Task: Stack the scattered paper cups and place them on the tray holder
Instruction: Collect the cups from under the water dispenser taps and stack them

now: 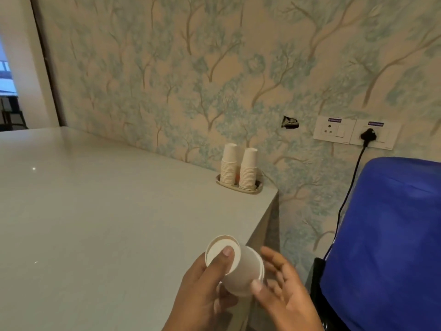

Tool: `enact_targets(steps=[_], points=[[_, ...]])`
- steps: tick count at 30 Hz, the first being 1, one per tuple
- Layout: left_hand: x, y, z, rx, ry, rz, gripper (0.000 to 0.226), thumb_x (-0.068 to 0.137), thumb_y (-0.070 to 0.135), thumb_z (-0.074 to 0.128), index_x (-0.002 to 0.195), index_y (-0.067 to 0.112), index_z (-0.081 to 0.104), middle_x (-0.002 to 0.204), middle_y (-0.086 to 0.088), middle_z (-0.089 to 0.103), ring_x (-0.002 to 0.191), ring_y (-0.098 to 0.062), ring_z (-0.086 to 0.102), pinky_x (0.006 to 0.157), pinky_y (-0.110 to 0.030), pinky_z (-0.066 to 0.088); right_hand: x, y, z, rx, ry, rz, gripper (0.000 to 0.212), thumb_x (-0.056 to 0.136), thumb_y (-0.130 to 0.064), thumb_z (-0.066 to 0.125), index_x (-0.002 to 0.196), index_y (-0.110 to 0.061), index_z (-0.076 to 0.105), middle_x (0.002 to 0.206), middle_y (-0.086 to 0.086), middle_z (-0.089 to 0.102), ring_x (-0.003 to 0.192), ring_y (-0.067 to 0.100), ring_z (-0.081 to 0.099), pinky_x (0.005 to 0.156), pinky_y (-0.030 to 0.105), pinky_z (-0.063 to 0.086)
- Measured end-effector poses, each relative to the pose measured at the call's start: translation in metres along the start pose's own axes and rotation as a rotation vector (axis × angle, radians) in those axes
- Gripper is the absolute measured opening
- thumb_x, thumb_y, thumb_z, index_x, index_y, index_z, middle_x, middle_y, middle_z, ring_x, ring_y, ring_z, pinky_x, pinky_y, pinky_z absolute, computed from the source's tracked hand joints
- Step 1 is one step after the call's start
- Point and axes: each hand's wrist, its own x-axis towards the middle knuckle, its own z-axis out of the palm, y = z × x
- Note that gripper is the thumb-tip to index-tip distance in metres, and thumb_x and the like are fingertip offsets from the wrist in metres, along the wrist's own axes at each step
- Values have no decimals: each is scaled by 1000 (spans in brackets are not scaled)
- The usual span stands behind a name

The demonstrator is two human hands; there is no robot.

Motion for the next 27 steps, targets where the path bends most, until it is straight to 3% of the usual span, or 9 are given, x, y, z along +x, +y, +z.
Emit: enact_targets(steps=[2,4,7,11,14,17,21,25,27], points=[[14,-2,2,41,38,8,44,54,47,91,92,25,82,101,-17,77,84,-34,74,61,-34,56,15,0,-16,-296,-160,-114,95,56,-37,91,135,-55,41,135,-34,49,115,-6,56,86,22,50],[30,-4,10,105,57,1,59,53,58,85,99,22,79,97,-11,78,86,-32,73,52,-27,53,34,-6,-22,-451,-285,-230,104,50,-49,90,134,-68,31,141,-39,39,127,-12,42,100,23,45],[57,2,28,186,95,19,66,57,59,80,108,16,75,95,-7,79,82,-26,74,52,-26,51,73,-10,-30,-519,-197,-414,91,56,-40,85,132,-62,40,135,-23,54,123,1,54,95,24,50],[95,23,46,300,97,96,75,60,76,74,114,24,69,100,1,79,88,-17,76,71,-31,62,130,-21,-34,-431,-161,-484,76,61,-27,85,125,-49,53,123,-15,64,112,5,62,90,33,56],[127,33,51,331,83,176,67,68,85,52,113,39,68,107,8,76,93,-14,75,77,-36,64,171,-29,-32,-325,-176,-510,71,63,-35,85,126,-46,55,122,-16,66,111,5,63,86,29,58],[161,29,41,405,223,292,60,71,94,33,106,52,58,115,16,68,96,-8,71,81,-36,59,215,-33,-29,-201,-123,-505,63,65,-46,84,121,-42,58,115,-17,70,105,3,66,79,22,58],[195,-5,-16,1040,403,304,87,77,88,30,140,31,47,142,5,57,121,-12,59,101,-38,48,303,-39,-27,94,63,-377,48,70,-38,83,113,-26,64,103,-4,74,94,12,72,65,20,56],[211,-51,-67,1591,423,136,83,90,74,32,151,18,39,158,0,41,145,-18,35,116,-34,31,401,-48,-36,147,268,-278,56,77,-32,81,123,-11,58,115,8,69,101,25,68,88,45,58],[215,-62,-74,1688,390,76,85,87,76,24,152,21,36,163,1,30,151,-19,21,122,-39,20,436,-54,-47,68,362,-282,61,76,-37,81,125,-12,55,119,7,67,105,24,66,91,42,55]])
